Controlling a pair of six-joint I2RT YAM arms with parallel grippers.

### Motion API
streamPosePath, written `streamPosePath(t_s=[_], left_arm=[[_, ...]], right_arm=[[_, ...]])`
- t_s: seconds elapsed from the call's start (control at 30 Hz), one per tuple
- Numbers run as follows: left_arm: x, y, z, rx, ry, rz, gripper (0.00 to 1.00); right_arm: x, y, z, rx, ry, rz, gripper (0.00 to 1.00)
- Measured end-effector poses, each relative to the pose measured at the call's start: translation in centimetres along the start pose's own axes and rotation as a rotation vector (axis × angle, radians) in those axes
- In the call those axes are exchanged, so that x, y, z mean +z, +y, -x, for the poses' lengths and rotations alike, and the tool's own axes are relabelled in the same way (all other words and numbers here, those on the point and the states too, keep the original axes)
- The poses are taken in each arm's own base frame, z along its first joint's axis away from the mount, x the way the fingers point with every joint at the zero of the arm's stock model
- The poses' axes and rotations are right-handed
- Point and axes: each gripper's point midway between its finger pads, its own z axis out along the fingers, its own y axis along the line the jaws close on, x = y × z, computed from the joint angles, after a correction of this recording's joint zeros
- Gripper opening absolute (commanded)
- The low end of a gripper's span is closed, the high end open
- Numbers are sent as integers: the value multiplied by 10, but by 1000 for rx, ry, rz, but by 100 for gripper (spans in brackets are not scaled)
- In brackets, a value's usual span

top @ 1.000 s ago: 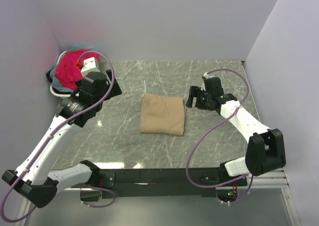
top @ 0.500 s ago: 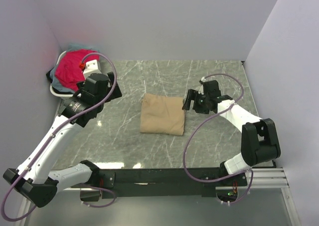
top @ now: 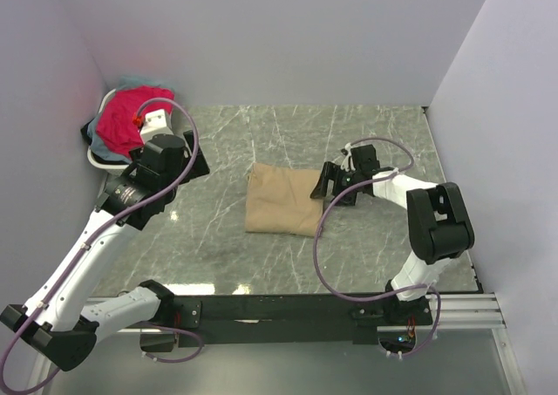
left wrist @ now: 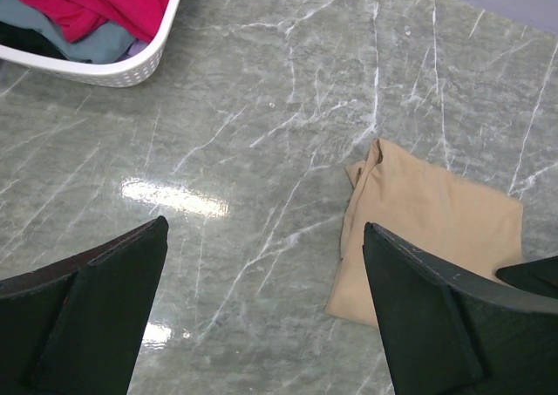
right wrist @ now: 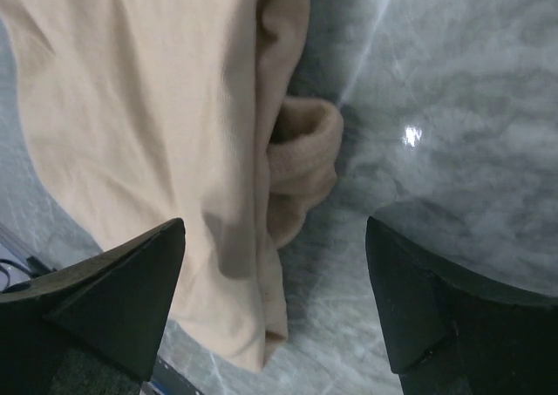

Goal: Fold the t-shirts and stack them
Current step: Neatly place the folded tshirt to the corner

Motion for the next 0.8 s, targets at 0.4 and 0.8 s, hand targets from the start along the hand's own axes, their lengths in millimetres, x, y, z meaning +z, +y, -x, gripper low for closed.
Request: streamPosePath(t_s=[0.4,0.8], left_arm=[[1,1,-2,9,4,2,99],[9,0,-13,31,37,15,100]], right_arm=[[15,29,-11,56,54,220,84],[69,80,-25,-30,180,255,0]])
